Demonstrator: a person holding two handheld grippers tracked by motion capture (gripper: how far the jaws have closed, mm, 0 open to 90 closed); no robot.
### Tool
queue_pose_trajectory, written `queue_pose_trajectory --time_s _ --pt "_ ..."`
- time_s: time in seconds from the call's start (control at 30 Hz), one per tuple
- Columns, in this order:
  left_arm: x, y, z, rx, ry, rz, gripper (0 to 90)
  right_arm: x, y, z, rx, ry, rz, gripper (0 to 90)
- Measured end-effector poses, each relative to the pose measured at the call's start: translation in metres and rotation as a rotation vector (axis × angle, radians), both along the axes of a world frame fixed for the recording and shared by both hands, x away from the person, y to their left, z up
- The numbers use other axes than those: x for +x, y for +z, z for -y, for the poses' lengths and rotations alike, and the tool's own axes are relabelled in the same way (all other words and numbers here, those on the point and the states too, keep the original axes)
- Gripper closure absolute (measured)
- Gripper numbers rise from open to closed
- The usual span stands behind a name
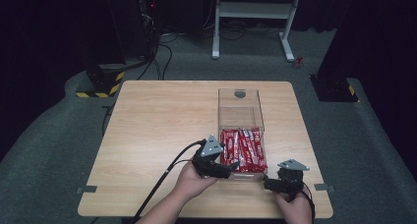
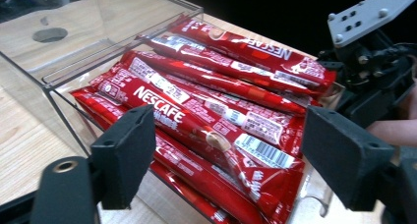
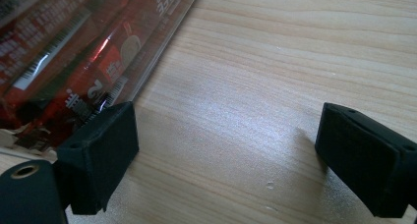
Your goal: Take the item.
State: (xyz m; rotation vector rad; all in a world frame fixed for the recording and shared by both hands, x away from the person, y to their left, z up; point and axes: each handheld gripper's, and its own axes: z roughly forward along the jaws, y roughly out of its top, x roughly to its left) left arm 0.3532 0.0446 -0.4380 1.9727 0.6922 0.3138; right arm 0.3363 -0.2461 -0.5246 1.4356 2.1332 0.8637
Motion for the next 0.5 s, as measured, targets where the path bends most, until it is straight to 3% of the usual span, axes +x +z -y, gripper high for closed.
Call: queue_pose_trajectory --time_s 0.13,0.27,0.5 --pt "0.0017 -0.0018 0.0006 0.009 0.025 0.003 30.2 0.0001 -0.0001 0.0001 -0.001 0.001 0.001 8.9" --pt "0.004 -0.005 0.0022 0.029 0.04 -0.019 38.4 0.0 0.0 0.0 0.0 0.0 0.0 9.0" --pt "0.0036 -0.0095 0.0032 0.031 0.058 -0.026 52.4 0.0 0.0 0.0 -0.001 0.0 0.001 9.0"
